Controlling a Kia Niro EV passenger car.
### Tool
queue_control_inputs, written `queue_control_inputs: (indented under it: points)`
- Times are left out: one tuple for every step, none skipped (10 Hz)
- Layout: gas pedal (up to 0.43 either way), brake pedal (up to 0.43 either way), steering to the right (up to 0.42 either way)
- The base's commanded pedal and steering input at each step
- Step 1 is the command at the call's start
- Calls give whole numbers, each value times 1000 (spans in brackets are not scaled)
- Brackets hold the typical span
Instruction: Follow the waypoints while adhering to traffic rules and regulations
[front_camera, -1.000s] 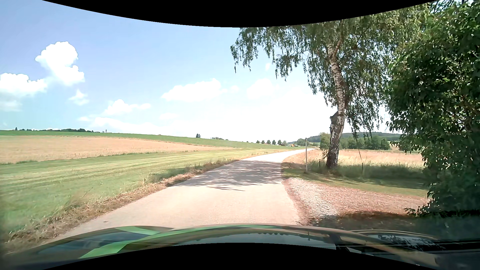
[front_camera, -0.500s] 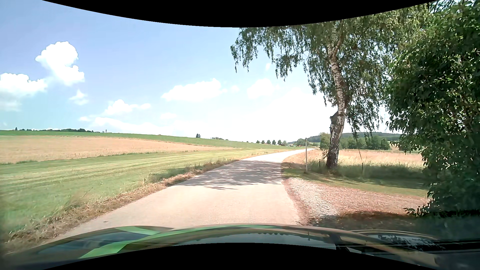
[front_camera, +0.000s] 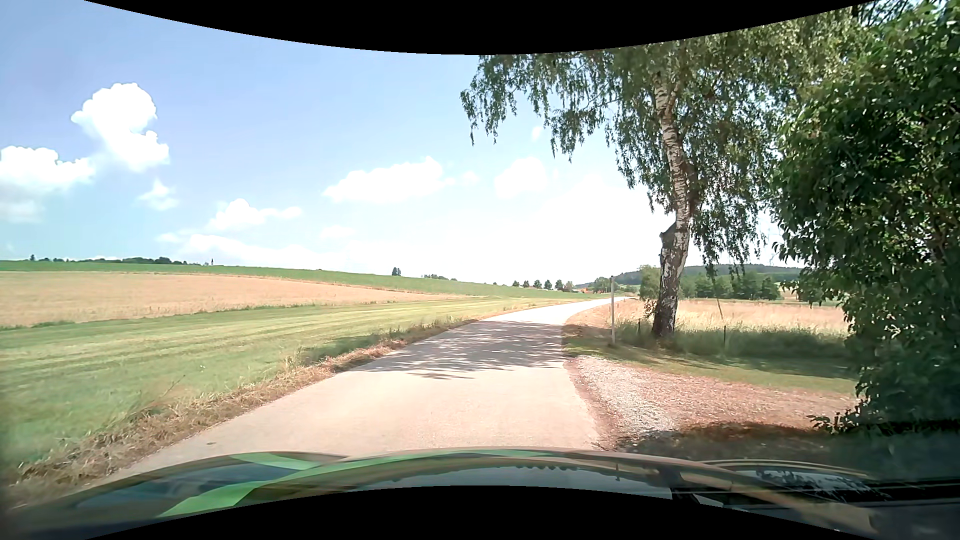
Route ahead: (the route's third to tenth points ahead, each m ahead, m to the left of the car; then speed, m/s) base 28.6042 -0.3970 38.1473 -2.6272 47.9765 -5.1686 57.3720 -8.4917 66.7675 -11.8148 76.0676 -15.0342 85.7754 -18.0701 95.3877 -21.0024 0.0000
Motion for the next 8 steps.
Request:
queue_control_inputs:
  points:
    - [0,220,10]
    - [0,220,10]
    - [0,220,10]
    - [0,226,10]
    - [0,220,10]
    - [0,220,10]
    - [0,226,10]
    - [0,220,10]
